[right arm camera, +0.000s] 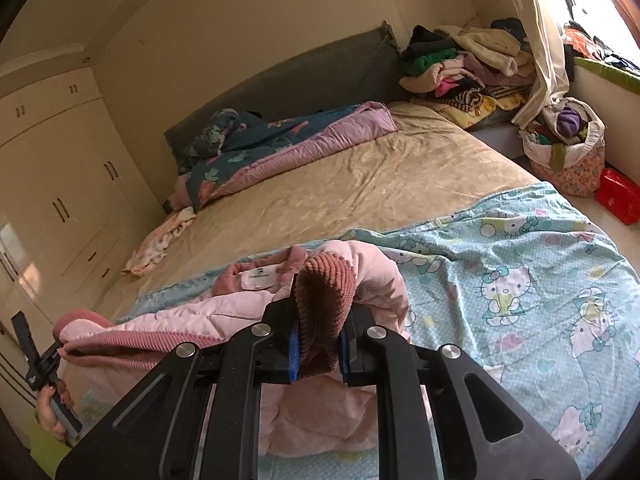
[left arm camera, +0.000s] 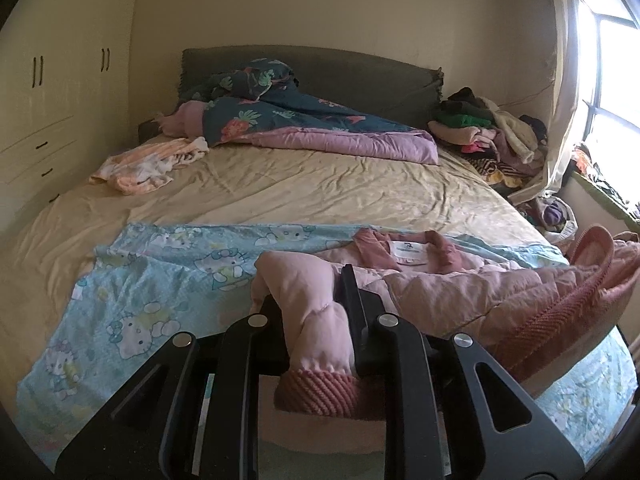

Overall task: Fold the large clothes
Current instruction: 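Carry the held hem over the folded sleeves toward the collar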

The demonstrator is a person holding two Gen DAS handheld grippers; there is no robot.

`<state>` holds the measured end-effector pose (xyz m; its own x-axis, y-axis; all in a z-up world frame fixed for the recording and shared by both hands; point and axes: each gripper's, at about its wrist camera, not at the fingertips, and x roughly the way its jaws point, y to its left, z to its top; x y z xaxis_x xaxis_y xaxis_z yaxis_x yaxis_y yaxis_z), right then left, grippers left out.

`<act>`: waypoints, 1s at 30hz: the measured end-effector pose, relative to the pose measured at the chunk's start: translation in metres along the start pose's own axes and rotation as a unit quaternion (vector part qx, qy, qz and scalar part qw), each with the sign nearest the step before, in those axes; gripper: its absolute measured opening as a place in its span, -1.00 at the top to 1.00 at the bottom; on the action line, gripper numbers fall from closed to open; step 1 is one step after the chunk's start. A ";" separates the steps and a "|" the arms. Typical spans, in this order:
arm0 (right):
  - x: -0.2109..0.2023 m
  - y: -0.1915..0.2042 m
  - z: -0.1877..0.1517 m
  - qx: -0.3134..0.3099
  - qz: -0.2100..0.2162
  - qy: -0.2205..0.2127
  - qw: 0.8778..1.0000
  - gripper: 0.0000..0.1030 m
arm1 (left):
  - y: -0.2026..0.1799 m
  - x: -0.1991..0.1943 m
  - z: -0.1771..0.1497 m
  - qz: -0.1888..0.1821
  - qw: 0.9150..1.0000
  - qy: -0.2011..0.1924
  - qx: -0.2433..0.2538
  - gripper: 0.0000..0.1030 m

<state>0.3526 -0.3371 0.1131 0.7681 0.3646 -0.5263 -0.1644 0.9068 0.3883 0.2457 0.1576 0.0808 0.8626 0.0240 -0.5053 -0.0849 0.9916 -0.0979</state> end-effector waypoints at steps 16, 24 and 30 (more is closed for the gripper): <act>0.104 -0.029 -0.001 0.023 -0.046 0.053 0.997 0.74 | 0.014 0.066 -0.020 0.010 1.000 0.018 -0.015 0.68; 0.134 -0.039 -0.004 0.035 -0.040 0.069 0.996 0.68 | 0.017 0.085 -0.029 0.003 1.000 0.026 -0.015 0.67; 0.135 -0.052 -0.004 0.094 0.019 0.060 0.994 0.39 | 0.019 0.093 -0.030 -0.004 0.999 0.030 -0.021 0.67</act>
<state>0.4620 -0.3342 0.0189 0.6825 0.4312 -0.5902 -0.0656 0.8404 0.5380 0.3093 0.1750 0.0066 0.8323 0.0080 -0.5543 -0.1011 0.9853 -0.1376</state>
